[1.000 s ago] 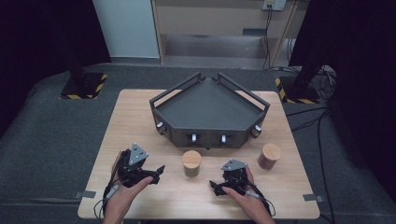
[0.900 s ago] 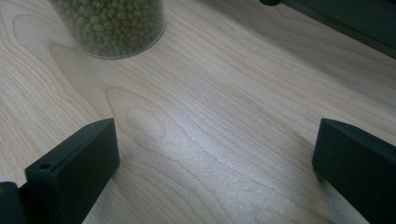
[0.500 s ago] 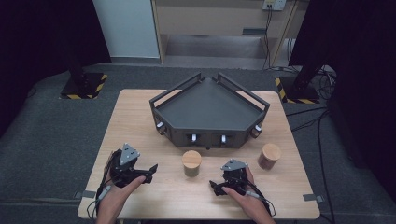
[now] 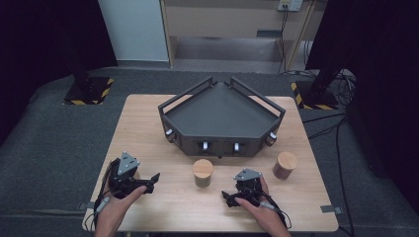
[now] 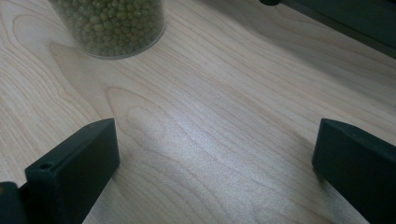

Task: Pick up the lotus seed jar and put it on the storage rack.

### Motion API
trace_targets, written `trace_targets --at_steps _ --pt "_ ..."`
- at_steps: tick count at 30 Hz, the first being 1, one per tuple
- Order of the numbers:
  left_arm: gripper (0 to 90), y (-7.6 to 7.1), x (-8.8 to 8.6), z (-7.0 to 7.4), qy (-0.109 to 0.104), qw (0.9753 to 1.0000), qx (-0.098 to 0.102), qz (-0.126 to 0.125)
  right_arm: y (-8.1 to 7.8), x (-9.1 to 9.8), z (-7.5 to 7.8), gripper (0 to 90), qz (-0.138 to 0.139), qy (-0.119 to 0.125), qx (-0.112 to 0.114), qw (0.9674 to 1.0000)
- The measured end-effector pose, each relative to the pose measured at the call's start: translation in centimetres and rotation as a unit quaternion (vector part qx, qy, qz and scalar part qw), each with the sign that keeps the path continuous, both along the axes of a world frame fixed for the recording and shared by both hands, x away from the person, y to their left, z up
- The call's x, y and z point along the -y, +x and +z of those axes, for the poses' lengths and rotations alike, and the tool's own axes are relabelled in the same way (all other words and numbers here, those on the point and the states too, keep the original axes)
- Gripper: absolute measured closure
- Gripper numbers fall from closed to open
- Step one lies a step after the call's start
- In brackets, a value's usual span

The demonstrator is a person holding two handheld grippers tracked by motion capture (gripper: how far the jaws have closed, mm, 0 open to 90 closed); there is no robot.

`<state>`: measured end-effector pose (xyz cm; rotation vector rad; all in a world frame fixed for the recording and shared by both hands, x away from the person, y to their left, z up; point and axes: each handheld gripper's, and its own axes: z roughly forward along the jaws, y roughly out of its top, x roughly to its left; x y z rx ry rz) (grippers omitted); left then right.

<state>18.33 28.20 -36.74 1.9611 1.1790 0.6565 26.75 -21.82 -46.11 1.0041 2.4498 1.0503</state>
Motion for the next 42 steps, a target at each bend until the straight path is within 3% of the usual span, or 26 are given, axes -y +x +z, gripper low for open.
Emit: trace_targets --at_steps 17,28,42 --pt "2.2 -0.6 -1.7 -0.5 -0.003 0.9999 0.01 0.013 0.0 0.0 0.0 0.8 0.0 0.0 0.0 1.0" --pt "1.9 -0.7 -2.3 -1.1 0.01 0.9997 0.002 0.021 0.0 0.0 0.0 0.8 0.0 0.0 0.0 1.0" --pt "2.0 -0.8 -3.5 -2.7 0.001 0.9992 -0.006 0.038 0.0 0.0 0.0 0.8 0.0 0.0 0.0 1.0"
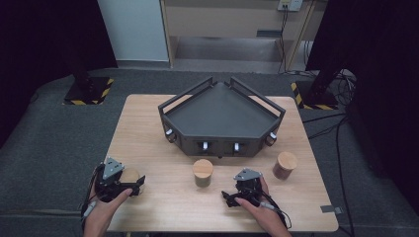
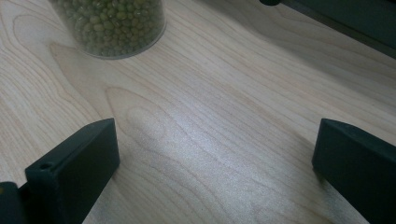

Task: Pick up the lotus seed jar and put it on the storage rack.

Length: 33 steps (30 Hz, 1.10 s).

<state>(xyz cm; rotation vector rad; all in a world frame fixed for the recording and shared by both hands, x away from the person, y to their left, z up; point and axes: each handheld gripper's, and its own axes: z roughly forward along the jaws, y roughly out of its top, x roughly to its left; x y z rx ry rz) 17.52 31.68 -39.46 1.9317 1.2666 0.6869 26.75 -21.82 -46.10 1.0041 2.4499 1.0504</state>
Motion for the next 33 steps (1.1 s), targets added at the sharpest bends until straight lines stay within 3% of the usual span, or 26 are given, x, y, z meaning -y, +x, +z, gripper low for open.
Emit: trace_targets --at_steps 33 --pt "3.9 -0.2 -1.0 -3.4 -0.006 0.9995 -0.03 0.006 0.0 0.0 0.0 0.8 -0.001 0.0 0.0 1.0"
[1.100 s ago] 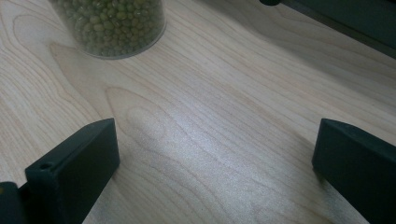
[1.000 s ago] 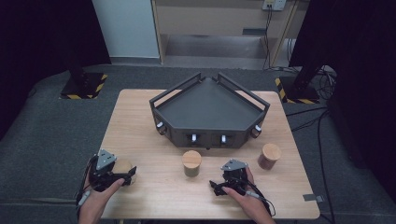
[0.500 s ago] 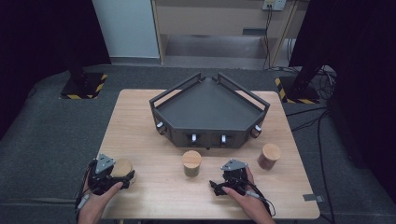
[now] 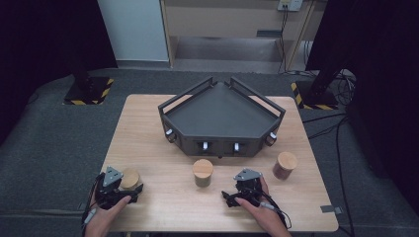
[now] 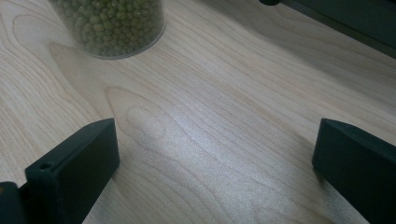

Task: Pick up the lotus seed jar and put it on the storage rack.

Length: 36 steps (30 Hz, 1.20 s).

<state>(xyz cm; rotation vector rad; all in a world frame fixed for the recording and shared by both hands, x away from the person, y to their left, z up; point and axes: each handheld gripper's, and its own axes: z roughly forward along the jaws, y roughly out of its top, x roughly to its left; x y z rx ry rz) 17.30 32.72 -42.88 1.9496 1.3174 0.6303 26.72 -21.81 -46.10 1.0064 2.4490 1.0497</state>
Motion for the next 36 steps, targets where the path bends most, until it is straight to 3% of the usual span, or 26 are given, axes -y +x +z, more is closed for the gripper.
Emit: trace_targets --at_steps 12,15,18,25,29,36 --pt "12.0 0.1 -0.1 -1.1 -0.006 1.0 -0.007 0.003 0.0 0.0 0.0 0.8 0.0 0.0 0.0 1.0" --pt "16.8 0.0 -0.1 -1.3 -0.004 1.0 -0.004 0.004 0.0 0.0 0.0 0.8 -0.001 0.0 0.0 1.0" --pt "23.5 0.0 -0.3 -1.5 -0.016 0.9998 -0.004 0.005 0.0 0.0 0.0 0.8 -0.001 0.0 0.0 1.0" --pt "24.2 0.0 0.5 -1.0 0.005 1.0 -0.004 0.004 0.0 0.0 0.0 0.8 -0.001 0.0 0.0 1.0" --pt "24.2 0.0 0.5 -0.8 -0.002 1.0 0.0 -0.002 0.0 0.0 0.0 0.8 -0.001 0.0 0.0 1.0" --pt "24.2 0.3 1.3 0.8 0.013 0.9998 0.007 -0.017 0.0 0.0 0.0 0.8 -0.001 0.0 0.0 1.0"
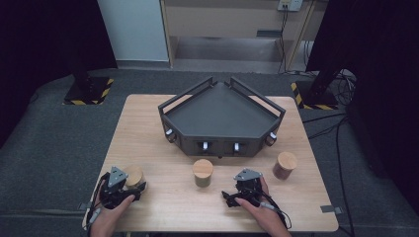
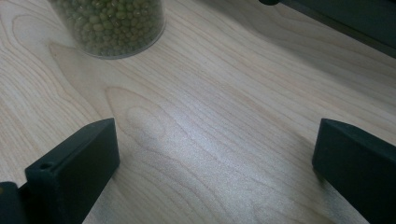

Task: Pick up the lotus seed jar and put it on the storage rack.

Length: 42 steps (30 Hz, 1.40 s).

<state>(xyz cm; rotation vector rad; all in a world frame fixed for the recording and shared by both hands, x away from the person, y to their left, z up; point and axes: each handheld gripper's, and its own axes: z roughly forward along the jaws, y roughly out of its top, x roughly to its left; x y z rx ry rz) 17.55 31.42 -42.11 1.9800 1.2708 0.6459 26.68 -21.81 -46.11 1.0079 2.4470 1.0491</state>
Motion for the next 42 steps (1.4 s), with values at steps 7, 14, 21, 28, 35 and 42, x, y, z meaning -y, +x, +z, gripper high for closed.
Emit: trace_targets --at_steps 7,14,21,28,35,42 --pt "24.2 0.6 0.2 1.1 0.006 0.9999 0.002 -0.008 0.0 0.0 0.0 0.8 0.0 0.0 0.0 1.0" --pt "24.2 1.3 0.5 2.0 0.012 0.9998 -0.001 -0.017 0.0 0.0 0.0 0.8 0.0 0.0 0.0 1.0" --pt "24.2 1.7 0.7 2.6 0.015 0.9997 -0.002 -0.021 0.0 0.0 0.0 0.8 0.0 0.0 0.0 1.0" --pt "24.2 2.1 0.7 2.9 0.017 0.9996 -0.003 -0.023 0.0 0.0 0.0 0.8 0.0 0.0 0.0 1.0" --pt "24.2 2.5 1.2 3.2 0.021 0.9993 -0.002 -0.03 0.0 0.0 0.0 0.8 -0.001 0.0 0.0 1.0" --pt "24.2 3.2 1.6 4.0 0.022 0.9989 -0.001 -0.04 0.0 0.0 0.0 0.8 -0.001 0.0 0.0 1.0"
